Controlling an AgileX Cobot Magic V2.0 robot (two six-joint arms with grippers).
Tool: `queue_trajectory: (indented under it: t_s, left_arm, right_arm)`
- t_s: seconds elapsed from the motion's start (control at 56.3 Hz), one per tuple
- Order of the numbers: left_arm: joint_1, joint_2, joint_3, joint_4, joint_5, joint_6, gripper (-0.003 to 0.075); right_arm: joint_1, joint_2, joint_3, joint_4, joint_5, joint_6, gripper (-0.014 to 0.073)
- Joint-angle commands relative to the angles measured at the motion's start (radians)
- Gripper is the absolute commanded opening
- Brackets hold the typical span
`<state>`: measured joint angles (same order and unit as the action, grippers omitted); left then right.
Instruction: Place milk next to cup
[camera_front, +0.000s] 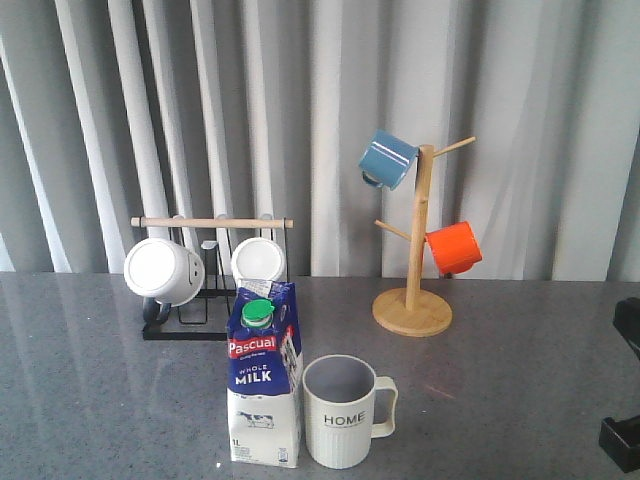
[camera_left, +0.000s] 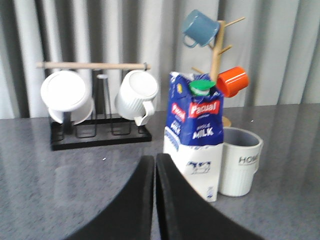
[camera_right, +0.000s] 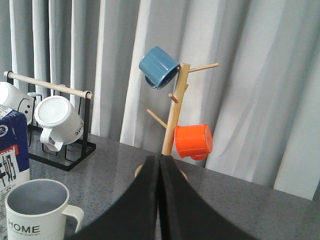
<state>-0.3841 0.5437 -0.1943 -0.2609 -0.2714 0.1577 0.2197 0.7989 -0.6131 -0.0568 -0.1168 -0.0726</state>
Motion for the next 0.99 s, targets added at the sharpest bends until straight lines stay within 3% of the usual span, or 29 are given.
queue_trajectory:
  t_s: [0.0, 0.32, 0.497, 0.976]
  left_arm:
    - [0.057, -0.09, 0.058, 0.086, -0.062, -0.015, -0.0006]
    - [0.236, -0.378, 0.176, 0.19, 0.065, -0.034, -0.0006]
    - [0.262, -0.547, 0.199, 0.356, 0.143, -0.137, -0.0006]
    - [0.261, -0.568, 0.199, 0.237, 0.184, -0.143, -0.0006]
  right_arm:
    - [-0.004, -0.008, -0.026, -0.003, -0.069, -0.007, -0.0008]
    - [-0.004, -0.008, -0.026, -0.003, -0.069, -0.007, -0.0008]
    - [-0.004, -0.008, -0.026, -0.003, -0.069, -0.007, -0.0008]
    - [-0.004, -0.007, -0.026, -0.003, -0.074, -0.007, -0.0008]
